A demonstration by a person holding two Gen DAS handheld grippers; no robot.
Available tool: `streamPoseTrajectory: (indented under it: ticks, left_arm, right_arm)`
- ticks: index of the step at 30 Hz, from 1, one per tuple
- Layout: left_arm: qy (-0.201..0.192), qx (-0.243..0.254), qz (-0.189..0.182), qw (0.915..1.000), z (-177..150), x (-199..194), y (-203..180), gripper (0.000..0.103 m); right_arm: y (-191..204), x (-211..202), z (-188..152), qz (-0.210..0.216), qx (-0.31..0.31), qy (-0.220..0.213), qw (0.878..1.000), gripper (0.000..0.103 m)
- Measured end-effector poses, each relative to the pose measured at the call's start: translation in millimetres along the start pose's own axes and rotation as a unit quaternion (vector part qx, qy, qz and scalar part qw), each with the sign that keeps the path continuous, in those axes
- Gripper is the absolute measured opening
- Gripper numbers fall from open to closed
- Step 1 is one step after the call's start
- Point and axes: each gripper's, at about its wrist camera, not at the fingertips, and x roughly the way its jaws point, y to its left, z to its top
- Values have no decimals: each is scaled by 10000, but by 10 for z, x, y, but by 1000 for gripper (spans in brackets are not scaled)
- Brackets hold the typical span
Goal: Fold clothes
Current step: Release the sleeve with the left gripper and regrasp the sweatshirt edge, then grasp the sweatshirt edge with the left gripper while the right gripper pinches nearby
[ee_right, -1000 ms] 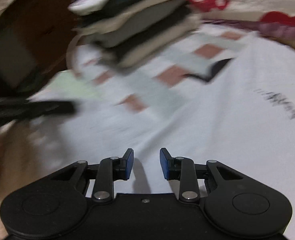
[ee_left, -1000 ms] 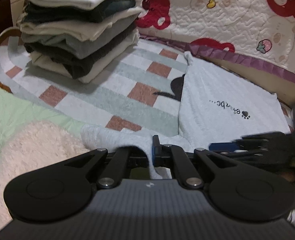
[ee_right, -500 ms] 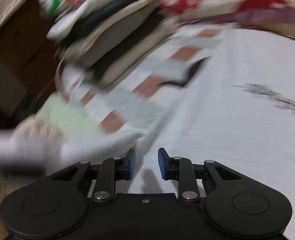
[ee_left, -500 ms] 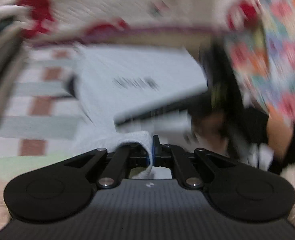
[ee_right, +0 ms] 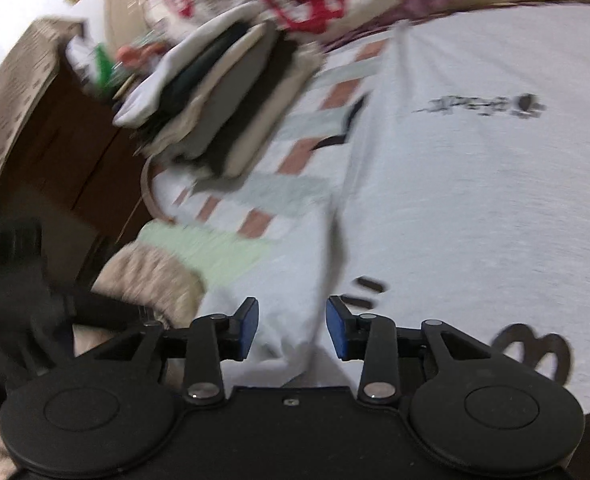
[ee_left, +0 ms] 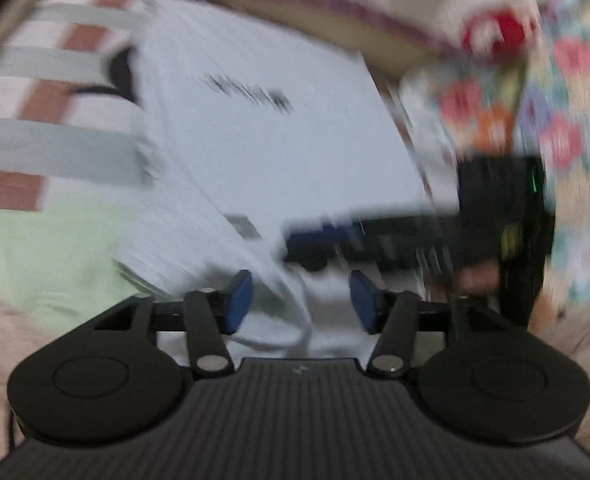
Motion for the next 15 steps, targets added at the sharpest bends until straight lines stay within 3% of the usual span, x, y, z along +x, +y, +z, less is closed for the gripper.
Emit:
streamPoseTrajectory:
  ticks: [2, 5, 10, 11, 13, 14, 15]
  left_arm:
    - [-12, -344, 158, 9993, 76, 48, 163, 66]
    - [-29, -858, 395, 9955, 191, 121, 408, 66]
    - [-59, -1709, 787, 9821, 382, 242, 817, 66]
    - [11, -1668, 820, 9826, 415, 288, 864, 66]
    - [223, -1542, 933, 9834, 462, 475, 883, 66]
    - [241, -1485, 964, 9839, 447, 502, 869, 66]
    - [257, -1427, 994, 9844, 430, 527, 854, 66]
  right_arm:
    - [129, 27, 24, 163, -286, 133, 9994, 46]
    - [377, 99, 103, 159, -941, 381, 9947, 62]
    - [711, 509, 90, -247, -2197, 1318, 9663, 64]
    - [735, 589, 40, -359, -2380, 1482, 9592, 64]
    - [762, 714, -48, -553, -2657, 1707, 9472, 53]
    - [730, 704, -56, -565, -2594, 1633, 9502, 24]
    - [669, 650, -37, -499, -2365, 1478, 9590, 10]
